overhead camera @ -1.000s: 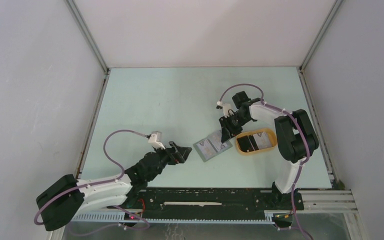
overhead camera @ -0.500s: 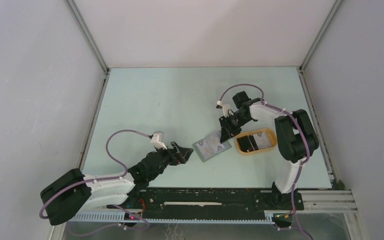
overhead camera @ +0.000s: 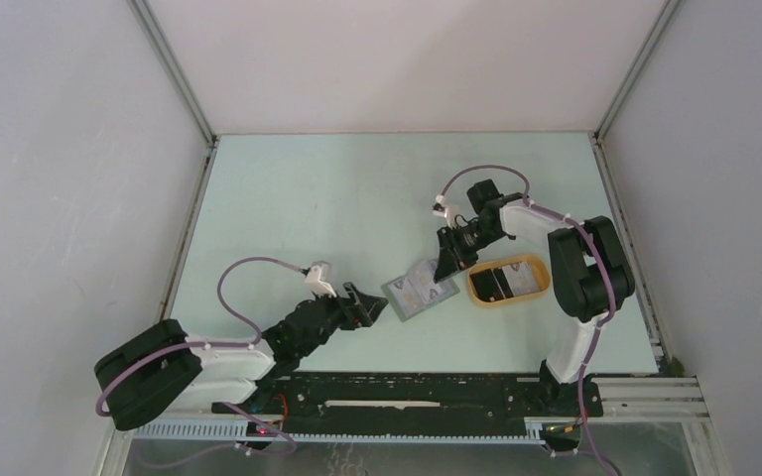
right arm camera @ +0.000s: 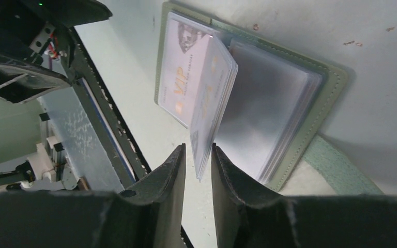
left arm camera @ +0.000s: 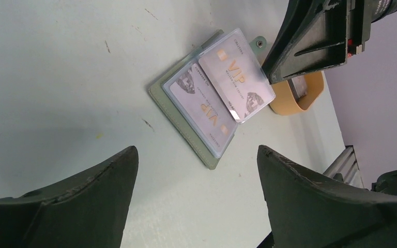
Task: Put the credit cards into the card holder
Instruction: Turn over the card slot in the card holder.
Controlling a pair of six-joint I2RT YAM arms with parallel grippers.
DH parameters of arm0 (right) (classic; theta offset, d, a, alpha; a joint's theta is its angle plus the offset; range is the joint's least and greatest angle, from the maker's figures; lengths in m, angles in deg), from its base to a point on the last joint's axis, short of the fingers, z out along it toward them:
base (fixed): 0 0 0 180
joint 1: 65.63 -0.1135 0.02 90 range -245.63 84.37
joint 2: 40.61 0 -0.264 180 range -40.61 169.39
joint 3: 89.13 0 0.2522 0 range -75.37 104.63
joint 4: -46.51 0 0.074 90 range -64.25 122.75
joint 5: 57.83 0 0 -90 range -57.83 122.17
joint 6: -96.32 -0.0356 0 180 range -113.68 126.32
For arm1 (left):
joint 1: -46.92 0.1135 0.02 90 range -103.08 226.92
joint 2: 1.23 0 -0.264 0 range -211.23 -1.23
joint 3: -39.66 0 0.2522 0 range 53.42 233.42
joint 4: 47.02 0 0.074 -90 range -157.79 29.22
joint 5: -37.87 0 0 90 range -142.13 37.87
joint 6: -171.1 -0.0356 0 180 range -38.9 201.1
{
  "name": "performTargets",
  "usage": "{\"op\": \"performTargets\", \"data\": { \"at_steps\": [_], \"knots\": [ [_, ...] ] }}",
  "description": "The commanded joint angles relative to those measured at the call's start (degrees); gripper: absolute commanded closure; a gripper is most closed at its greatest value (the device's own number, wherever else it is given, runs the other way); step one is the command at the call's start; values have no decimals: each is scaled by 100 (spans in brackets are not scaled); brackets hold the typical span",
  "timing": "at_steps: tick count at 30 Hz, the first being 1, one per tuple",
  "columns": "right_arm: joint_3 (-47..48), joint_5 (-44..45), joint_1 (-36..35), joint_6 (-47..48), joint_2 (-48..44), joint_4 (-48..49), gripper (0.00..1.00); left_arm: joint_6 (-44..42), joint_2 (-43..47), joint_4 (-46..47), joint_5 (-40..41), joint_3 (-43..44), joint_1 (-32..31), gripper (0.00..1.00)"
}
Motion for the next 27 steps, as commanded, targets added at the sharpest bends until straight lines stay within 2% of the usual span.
{"op": "performTargets", "data": {
  "at_steps": [1,15,27],
  "knots": [
    [109,-548,63,-84,-1,-79,67,85,-149,475,-99,244,15,11],
    [110,-1078,-6,-71,149,-132,66,248,-600,983,-268,303,17,15],
    [146,-1270,-138,-36,257,-194,71,626,-1789,2493,-704,324,86,29]
  ]
}}
